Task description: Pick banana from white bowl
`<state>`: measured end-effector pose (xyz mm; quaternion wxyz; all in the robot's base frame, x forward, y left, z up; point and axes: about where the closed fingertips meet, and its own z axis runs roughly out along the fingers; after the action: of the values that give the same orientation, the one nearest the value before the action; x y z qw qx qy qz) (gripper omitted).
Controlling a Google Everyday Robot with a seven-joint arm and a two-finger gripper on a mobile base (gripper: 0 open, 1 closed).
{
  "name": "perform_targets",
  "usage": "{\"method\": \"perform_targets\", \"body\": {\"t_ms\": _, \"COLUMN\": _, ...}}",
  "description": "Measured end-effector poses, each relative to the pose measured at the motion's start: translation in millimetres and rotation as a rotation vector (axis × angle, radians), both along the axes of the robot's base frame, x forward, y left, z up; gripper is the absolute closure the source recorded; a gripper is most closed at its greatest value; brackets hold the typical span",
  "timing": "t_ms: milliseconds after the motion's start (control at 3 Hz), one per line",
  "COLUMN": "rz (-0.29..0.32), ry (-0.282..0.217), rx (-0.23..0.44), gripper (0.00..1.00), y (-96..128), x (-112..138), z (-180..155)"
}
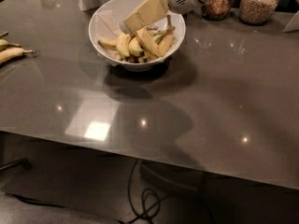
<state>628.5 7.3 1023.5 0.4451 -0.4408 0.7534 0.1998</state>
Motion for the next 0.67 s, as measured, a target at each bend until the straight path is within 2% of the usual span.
{"method": "perform_targets", "body": {"t_ms": 333, "rz": 0.005, "ry": 0.021, "rx": 0.057, "gripper": 0.0, "y": 23.1, "x": 34.9, "z": -9.7}}
{"method": "perform_targets", "body": {"t_ms": 667, "rz": 0.005, "ry": 0.021, "rx": 0.057, "gripper": 0.0, "y": 23.1, "x": 34.9, "z": -9.7}}
